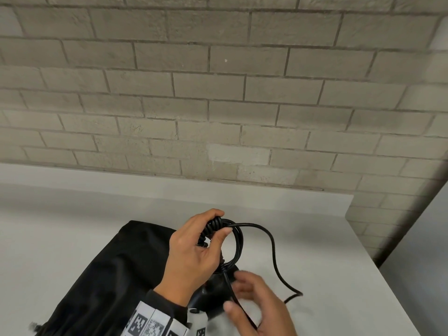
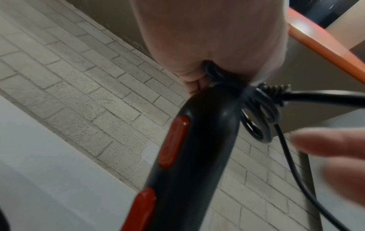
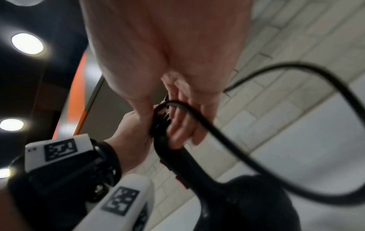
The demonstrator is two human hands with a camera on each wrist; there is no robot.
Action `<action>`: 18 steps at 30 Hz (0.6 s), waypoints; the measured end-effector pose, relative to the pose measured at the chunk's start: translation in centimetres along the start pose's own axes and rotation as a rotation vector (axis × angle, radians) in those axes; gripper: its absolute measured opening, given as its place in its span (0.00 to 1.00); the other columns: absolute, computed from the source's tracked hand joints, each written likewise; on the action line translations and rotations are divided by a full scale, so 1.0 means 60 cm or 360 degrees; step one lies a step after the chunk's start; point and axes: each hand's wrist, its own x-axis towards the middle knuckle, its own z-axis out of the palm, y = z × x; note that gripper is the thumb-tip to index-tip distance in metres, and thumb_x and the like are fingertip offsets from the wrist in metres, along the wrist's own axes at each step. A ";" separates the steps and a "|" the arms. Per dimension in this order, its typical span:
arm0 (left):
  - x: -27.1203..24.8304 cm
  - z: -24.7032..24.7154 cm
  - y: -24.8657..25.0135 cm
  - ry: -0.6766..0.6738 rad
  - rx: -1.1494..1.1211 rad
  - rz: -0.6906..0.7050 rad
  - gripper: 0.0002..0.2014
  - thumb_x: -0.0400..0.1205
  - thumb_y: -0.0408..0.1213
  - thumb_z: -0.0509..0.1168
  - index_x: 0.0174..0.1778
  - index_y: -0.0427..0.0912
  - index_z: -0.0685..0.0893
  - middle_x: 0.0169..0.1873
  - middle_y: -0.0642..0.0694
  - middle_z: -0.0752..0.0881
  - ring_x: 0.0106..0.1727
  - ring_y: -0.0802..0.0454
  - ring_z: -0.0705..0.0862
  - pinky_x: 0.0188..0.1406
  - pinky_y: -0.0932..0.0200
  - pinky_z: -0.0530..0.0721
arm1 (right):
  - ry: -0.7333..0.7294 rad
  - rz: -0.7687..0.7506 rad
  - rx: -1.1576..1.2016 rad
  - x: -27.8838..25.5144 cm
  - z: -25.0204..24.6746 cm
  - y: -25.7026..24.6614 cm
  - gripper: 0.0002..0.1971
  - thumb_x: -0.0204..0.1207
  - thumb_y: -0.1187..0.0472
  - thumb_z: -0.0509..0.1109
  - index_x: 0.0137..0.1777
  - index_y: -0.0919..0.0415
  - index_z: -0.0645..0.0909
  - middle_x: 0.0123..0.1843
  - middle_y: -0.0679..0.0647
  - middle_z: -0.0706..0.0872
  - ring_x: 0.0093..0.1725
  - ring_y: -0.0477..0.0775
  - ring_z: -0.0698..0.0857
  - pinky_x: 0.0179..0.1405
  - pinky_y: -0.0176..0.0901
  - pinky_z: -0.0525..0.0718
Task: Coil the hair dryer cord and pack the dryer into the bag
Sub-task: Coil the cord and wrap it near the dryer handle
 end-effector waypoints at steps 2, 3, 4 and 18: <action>-0.001 -0.001 0.000 0.0000 -0.0027 -0.0024 0.15 0.79 0.42 0.71 0.58 0.38 0.87 0.46 0.52 0.89 0.40 0.58 0.89 0.40 0.57 0.89 | -0.0194 0.0130 0.0187 0.004 0.001 -0.002 0.13 0.75 0.56 0.73 0.53 0.35 0.84 0.34 0.45 0.88 0.35 0.40 0.86 0.41 0.29 0.80; -0.001 -0.002 -0.001 -0.0002 -0.0036 -0.0032 0.15 0.79 0.42 0.71 0.58 0.39 0.87 0.46 0.53 0.89 0.40 0.58 0.89 0.39 0.56 0.89 | -0.0180 0.0117 0.0185 0.006 -0.005 -0.005 0.13 0.77 0.59 0.72 0.52 0.35 0.84 0.29 0.47 0.85 0.30 0.40 0.83 0.37 0.29 0.78; -0.001 -0.003 -0.003 -0.0003 -0.0040 -0.0038 0.15 0.80 0.43 0.71 0.58 0.39 0.87 0.46 0.54 0.88 0.40 0.58 0.89 0.39 0.55 0.89 | -0.0130 0.0073 0.0138 0.006 -0.016 -0.009 0.11 0.77 0.58 0.71 0.49 0.37 0.86 0.25 0.46 0.82 0.27 0.39 0.79 0.34 0.28 0.75; 0.001 -0.003 0.003 -0.0057 -0.0037 -0.0064 0.15 0.79 0.46 0.71 0.58 0.42 0.87 0.46 0.56 0.89 0.41 0.61 0.89 0.43 0.63 0.88 | -0.0237 -0.0276 -0.1184 -0.004 -0.132 0.125 0.10 0.73 0.41 0.62 0.35 0.35 0.82 0.25 0.35 0.78 0.29 0.29 0.76 0.30 0.16 0.72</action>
